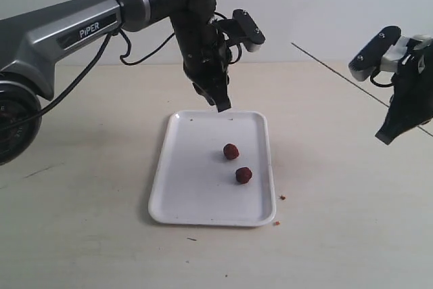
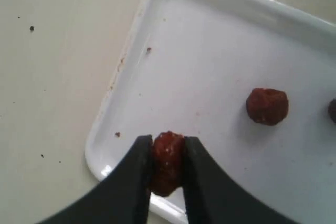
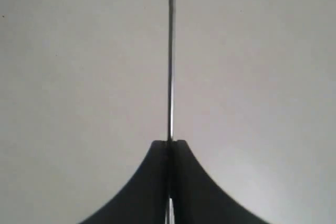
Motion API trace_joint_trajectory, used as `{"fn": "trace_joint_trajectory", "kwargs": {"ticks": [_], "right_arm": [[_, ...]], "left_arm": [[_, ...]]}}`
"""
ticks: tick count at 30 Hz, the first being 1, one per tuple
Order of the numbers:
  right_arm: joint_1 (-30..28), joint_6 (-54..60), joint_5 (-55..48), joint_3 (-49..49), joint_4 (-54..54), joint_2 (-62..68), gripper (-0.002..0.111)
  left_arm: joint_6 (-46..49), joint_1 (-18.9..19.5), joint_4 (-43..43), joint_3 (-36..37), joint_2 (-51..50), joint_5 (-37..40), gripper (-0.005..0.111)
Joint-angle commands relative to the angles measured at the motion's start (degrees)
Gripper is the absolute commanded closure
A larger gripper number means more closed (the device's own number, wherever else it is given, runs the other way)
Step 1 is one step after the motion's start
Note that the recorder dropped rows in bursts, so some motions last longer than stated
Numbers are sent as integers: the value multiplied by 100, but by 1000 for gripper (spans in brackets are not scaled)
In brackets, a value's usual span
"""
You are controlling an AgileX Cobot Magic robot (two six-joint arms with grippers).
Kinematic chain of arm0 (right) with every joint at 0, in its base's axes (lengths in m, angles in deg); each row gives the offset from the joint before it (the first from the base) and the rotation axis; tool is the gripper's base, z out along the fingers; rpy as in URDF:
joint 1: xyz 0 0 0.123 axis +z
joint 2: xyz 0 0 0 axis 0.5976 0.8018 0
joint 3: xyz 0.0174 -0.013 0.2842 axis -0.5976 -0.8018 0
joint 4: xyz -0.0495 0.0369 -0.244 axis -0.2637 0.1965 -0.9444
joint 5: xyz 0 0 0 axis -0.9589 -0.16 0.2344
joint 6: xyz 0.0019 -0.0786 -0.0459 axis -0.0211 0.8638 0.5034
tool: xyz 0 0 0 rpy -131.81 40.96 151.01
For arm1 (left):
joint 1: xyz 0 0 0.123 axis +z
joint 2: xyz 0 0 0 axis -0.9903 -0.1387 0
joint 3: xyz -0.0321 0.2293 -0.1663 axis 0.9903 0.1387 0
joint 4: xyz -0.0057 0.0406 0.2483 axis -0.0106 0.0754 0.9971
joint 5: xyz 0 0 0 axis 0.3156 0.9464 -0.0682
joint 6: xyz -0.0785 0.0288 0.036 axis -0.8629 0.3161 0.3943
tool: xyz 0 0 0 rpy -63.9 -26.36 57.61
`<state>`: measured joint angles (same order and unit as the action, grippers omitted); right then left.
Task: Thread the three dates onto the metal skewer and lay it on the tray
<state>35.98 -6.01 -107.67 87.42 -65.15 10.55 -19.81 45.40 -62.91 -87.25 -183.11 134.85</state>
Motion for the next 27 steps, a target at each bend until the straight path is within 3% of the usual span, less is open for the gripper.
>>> {"fn": "trace_joint_trajectory", "kwargs": {"ticks": [1,8,13,15,21,27], "right_arm": [[-26,7,128,-7,1056,32,108],[-26,1041,191,-7,3469,127,108],[-26,2561,-346,-71,5797,713,108],[-26,3232,-808,-71,6467,901,108],[4,4414,-2113,-71,7673,1234,108],[2,4857,-2328,-71,8365,1370,108]], "left_arm": [[-768,142,-335,-32,70,-10,86],[-2278,635,-1731,-32,70,-227,86],[-2389,1499,-4448,-32,70,-335,86],[-2389,1704,-4998,-32,70,-410,86],[-2402,2043,-6017,-32,70,-808,86],[-2610,2071,-6598,-32,32,-1325,86]]}}
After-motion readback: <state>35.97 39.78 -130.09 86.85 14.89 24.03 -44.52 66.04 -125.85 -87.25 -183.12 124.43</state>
